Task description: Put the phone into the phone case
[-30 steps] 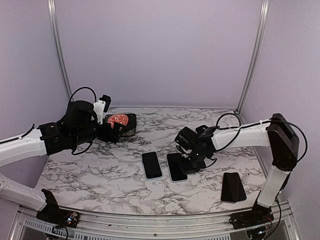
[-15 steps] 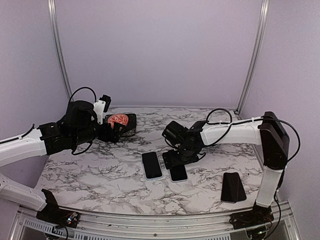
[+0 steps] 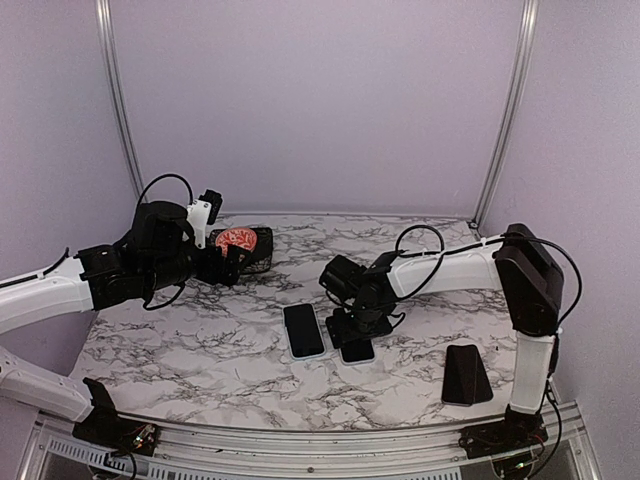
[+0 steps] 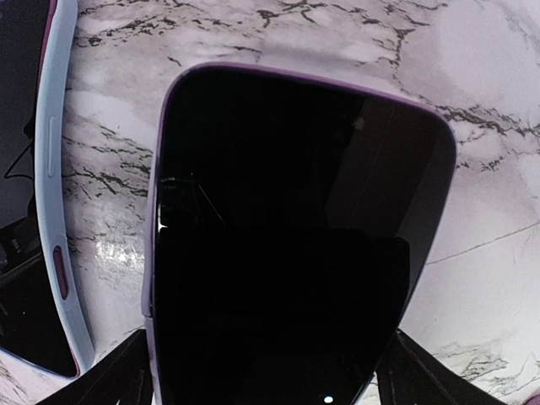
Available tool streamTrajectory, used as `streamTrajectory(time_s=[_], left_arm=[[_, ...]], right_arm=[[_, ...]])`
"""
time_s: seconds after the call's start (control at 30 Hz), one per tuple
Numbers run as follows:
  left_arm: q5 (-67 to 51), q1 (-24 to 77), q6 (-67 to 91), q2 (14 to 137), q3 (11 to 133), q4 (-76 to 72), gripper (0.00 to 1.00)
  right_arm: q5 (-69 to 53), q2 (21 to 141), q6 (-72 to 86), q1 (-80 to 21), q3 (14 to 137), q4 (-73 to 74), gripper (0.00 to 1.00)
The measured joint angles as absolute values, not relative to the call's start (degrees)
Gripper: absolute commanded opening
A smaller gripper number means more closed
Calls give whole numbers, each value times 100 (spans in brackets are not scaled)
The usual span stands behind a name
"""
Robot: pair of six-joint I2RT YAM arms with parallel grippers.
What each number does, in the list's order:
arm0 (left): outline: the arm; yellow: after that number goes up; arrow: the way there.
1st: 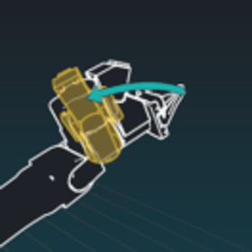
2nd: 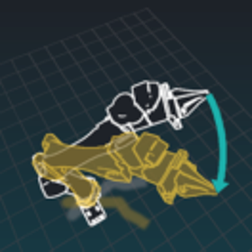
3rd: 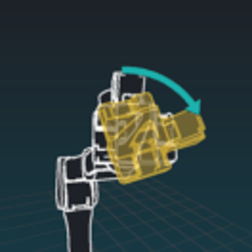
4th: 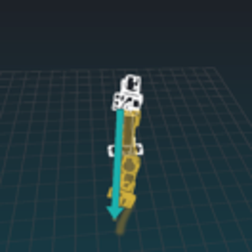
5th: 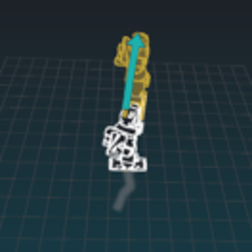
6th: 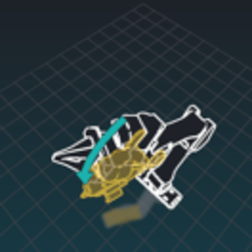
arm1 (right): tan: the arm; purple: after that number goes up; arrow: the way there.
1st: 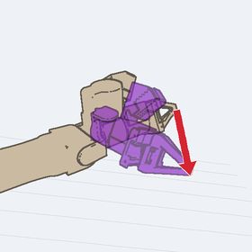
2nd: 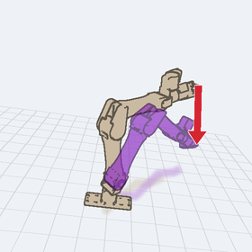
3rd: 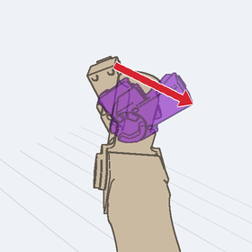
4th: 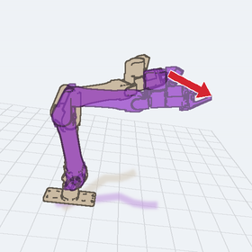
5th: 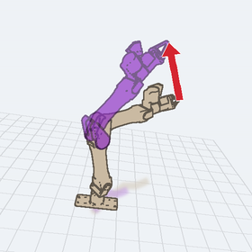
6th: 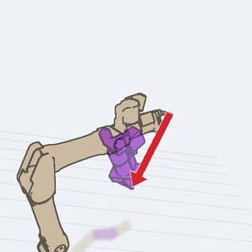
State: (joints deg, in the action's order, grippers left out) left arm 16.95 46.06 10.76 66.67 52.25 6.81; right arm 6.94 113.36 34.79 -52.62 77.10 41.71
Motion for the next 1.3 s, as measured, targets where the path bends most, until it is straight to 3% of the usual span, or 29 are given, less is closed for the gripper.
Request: streamTrajectory(time_s=[0.2, 0.53, 0.8, 1.1, 1.17, 1.23, 1.3], left_arm=[[1695, 4606, 1076, 6672, 5225, 681, 99], [1693, 4606, 1076, 6672, 5225, 683, 99], [945, 4550, 1249, 6532, 5019, 346, 99], [-161, 4506, 2047, 5725, 4086, -1288, 99], [-250, 4506, 2154, 5721, 4086, -1472, 92], [-305, 4504, 2244, 5721, 4084, -1588, 76], [-303, 4506, 2294, 5721, 4082, -1669, 48]], right_arm=[[681, 11314, 3533, -5262, 7710, 4187, 56], [1007, 10930, 3380, -5391, 7618, 4058, 35], [1601, 9867, 2663, -5924, 7609, 2397, 32], [1717, 9804, 1627, -6672, 7697, 207, 31], [1712, 9891, 1485, -6764, 7828, 54, 31], [1710, 10022, 1326, -6845, 8005, -73, 31], [1704, 10097, 1175, -6912, 8079, -183, 31]])
